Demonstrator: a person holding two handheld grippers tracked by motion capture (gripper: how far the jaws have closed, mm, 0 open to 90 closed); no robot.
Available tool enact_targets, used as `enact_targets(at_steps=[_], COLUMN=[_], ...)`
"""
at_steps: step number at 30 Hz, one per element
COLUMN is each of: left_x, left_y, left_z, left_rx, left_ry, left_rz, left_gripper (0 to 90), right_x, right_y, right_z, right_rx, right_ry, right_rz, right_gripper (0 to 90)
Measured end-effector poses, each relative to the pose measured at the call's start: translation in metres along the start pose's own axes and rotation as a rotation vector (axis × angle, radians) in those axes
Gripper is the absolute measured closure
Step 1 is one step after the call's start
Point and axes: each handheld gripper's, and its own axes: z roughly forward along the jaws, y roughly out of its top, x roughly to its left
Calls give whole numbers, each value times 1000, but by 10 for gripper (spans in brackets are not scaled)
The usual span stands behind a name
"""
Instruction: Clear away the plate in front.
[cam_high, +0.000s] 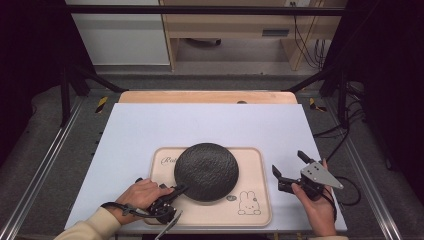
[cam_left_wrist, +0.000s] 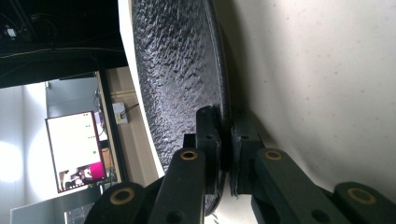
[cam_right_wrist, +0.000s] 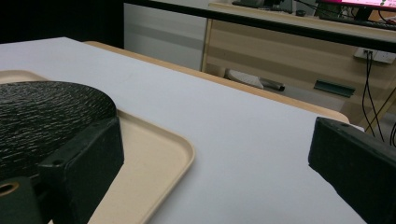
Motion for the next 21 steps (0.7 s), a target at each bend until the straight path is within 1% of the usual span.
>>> enact_targets(at_steps=[2,3,5,7,9,10,11,12,13,19,21], left_x=[0,0,1,2,2,2,3,4,4,4,4], left_y=[-1,-1,-1,-2,-4,-6,-7,-9,-10,-13,-15], left_z=[0,0,-1,-1,-2,-2,-4,-6,-7,-15,-19], left_rx=[2,5,2,0,-7,-2,4,4,2,14,19], left_ry=[0,1,9,6,-2,-1,-4,-2,3,3,10], left_rz=[1,-8,-15,-10,-28,-28,-27,-38,-41,-37,-52], left_gripper=[830,818,776,764,742,733,723,721,720,698,682], right_x=[0,0,0,0,0,0,0,0,0,0,0], right_y=[0,0,0,0,0,0,0,0,0,1,1], right_z=[0,0,0,0,0,0,0,0,0,0,-1], right_rx=[-1,-1,1,-1,-1,-1,-1,-1,0,-3,-4], right_ry=[0,0,1,1,1,1,2,3,3,6,6], right_rz=[-1,0,2,1,1,1,1,1,1,2,2], right_gripper=[38,38,38,38,38,38,38,38,38,38,38])
